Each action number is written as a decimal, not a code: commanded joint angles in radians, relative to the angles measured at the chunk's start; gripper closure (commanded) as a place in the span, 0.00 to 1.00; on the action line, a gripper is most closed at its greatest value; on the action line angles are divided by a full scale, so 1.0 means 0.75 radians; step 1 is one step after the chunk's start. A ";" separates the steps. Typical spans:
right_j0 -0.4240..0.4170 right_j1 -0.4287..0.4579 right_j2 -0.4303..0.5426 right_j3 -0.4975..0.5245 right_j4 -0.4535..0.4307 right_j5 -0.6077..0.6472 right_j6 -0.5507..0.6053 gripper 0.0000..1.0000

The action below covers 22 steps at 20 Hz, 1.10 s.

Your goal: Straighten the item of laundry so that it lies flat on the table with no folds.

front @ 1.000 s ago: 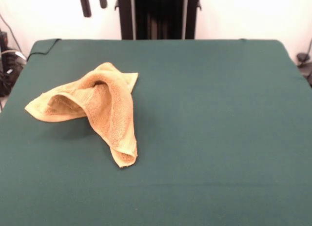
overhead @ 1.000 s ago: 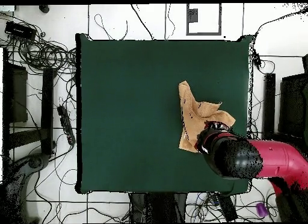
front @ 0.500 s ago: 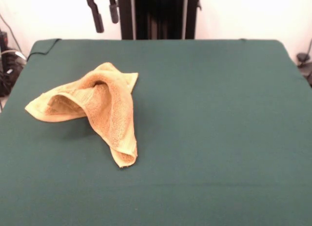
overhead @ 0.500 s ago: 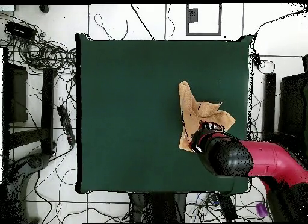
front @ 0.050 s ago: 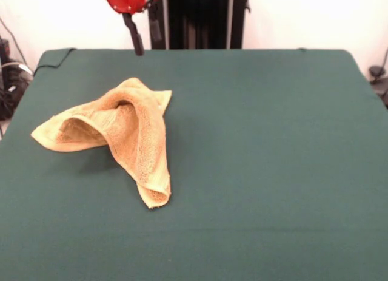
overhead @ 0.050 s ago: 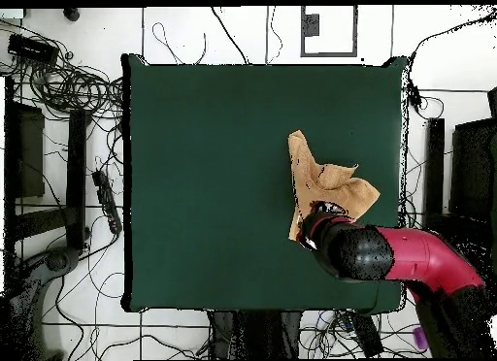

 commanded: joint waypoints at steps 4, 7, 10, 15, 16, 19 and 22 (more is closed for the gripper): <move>0.102 0.091 -0.049 0.048 0.013 -0.064 0.287 0.00; 0.101 0.089 -0.051 0.047 0.018 -0.059 0.282 0.00; 0.104 0.095 -0.056 0.041 0.020 -0.052 0.277 0.00; 0.119 0.121 -0.056 -0.013 0.022 -0.025 0.244 0.00; 0.122 0.132 -0.059 -0.025 0.020 -0.025 0.240 0.00; 0.127 0.179 -0.061 -0.057 0.008 -0.044 0.227 0.00; 0.138 0.248 -0.068 -0.115 -0.012 -0.058 0.211 0.00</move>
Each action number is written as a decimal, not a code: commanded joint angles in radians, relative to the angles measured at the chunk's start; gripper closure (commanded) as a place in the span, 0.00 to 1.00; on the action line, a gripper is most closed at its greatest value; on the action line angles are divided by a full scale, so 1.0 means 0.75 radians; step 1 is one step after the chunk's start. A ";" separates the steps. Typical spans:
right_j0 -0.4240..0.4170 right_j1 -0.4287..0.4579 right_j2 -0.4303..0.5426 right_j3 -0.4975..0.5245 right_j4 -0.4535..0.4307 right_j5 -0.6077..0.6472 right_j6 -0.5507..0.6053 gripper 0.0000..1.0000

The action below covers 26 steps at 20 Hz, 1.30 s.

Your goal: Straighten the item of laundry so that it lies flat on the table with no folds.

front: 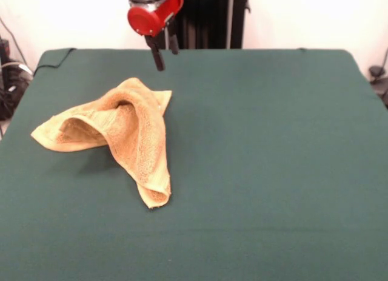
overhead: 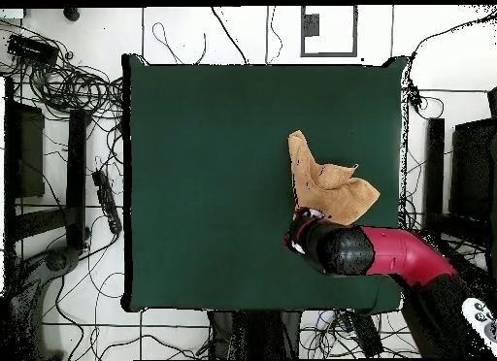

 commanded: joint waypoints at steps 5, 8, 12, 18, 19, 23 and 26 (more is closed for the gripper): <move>0.091 0.123 -0.022 -0.124 -0.028 -0.051 0.213 0.00; 0.099 0.125 -0.034 -0.138 -0.035 -0.050 0.221 0.00; 0.122 0.174 -0.044 -0.224 -0.041 -0.005 0.189 0.00; 0.143 0.194 -0.025 -0.299 -0.033 0.036 0.137 0.00; 0.147 0.191 -0.020 -0.308 -0.032 0.044 0.130 0.00; 0.158 0.190 -0.009 -0.344 -0.028 0.071 0.105 0.00; 0.164 0.184 -0.005 -0.360 -0.026 0.089 0.093 0.00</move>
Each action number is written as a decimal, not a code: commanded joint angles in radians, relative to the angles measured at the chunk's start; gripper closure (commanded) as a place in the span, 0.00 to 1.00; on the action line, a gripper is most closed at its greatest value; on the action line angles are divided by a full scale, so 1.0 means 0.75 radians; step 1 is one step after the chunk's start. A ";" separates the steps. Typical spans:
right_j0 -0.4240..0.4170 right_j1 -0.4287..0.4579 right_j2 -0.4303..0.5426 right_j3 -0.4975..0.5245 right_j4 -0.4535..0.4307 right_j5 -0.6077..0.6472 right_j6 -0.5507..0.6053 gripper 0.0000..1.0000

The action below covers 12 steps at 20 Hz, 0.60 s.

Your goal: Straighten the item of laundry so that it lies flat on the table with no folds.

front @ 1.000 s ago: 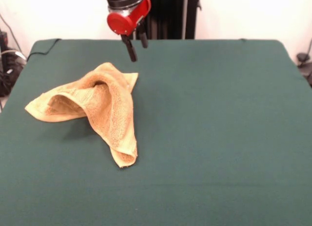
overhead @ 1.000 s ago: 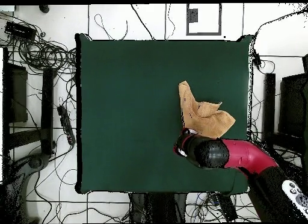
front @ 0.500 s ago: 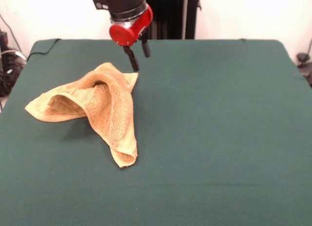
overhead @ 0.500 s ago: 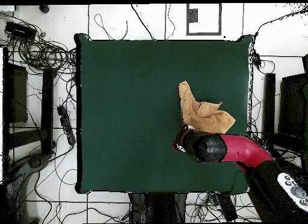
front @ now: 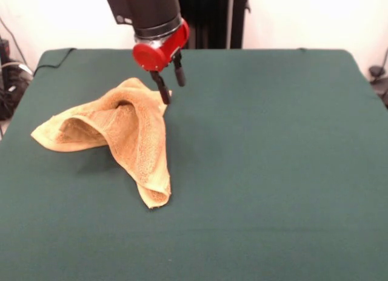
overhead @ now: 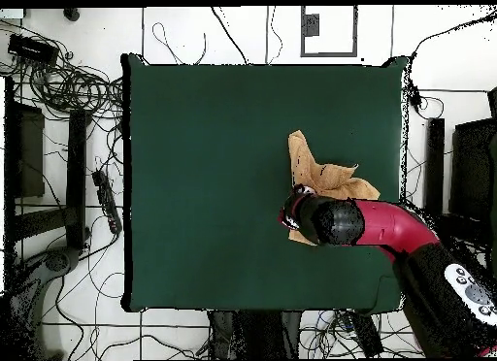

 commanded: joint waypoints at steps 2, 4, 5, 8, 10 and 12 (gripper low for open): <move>0.082 -0.002 0.031 -0.153 -0.024 0.108 0.082 0.00; 0.084 -0.016 0.032 -0.158 -0.024 0.124 0.072 0.00; 0.085 -0.025 0.030 -0.159 -0.024 0.132 0.070 0.00; 0.071 -0.069 0.024 -0.144 -0.020 0.155 0.066 0.00; 0.054 -0.107 0.022 -0.121 -0.012 0.164 0.066 0.00; 0.042 -0.144 0.021 -0.107 -0.003 0.185 0.061 0.00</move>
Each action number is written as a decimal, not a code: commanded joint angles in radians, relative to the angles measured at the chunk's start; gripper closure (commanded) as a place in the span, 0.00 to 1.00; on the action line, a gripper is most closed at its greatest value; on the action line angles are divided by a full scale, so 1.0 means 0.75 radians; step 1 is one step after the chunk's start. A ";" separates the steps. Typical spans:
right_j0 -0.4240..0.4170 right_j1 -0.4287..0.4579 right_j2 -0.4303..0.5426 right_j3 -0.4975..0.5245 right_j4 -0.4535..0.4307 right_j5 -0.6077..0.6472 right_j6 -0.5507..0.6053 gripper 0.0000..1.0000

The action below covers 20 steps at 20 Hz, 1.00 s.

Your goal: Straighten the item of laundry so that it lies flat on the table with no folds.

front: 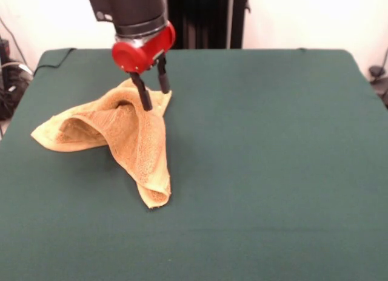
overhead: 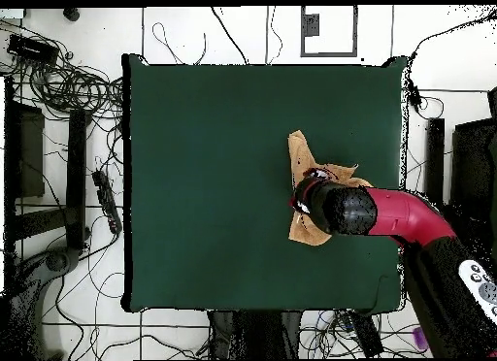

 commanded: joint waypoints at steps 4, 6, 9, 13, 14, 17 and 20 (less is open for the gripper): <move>0.031 -0.135 0.014 -0.038 0.010 0.248 0.047 0.00; 0.024 -0.133 0.014 -0.057 0.010 0.277 0.039 0.00; 0.010 -0.106 0.011 -0.099 0.004 0.319 0.026 0.00; -0.002 -0.069 0.008 -0.126 -0.007 0.319 0.034 0.00; -0.003 -0.059 0.006 -0.130 -0.012 0.315 0.037 0.00; -0.017 -0.041 0.007 -0.122 -0.024 0.284 0.040 0.00; -0.023 -0.029 0.001 -0.103 -0.041 0.260 0.042 0.00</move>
